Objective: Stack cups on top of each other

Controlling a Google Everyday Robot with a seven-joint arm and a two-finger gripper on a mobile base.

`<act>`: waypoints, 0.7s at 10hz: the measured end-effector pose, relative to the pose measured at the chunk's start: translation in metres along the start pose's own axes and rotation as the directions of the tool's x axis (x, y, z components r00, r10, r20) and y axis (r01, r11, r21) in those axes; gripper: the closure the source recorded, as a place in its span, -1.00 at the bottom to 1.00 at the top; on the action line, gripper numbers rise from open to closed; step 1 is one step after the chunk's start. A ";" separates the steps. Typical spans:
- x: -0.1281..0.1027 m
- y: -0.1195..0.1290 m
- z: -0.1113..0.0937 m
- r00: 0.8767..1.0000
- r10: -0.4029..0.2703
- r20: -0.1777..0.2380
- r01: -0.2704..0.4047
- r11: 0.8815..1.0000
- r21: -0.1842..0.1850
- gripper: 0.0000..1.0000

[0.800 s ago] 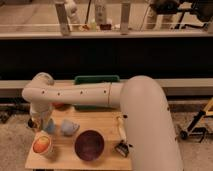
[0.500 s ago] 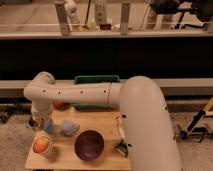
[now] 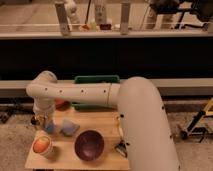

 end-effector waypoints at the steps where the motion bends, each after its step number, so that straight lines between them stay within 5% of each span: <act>1: 0.001 0.001 0.001 1.000 -0.001 0.005 0.001 1.000 0.001 1.00; 7: 0.004 0.003 0.006 1.000 -0.003 0.022 0.003 1.000 0.003 1.00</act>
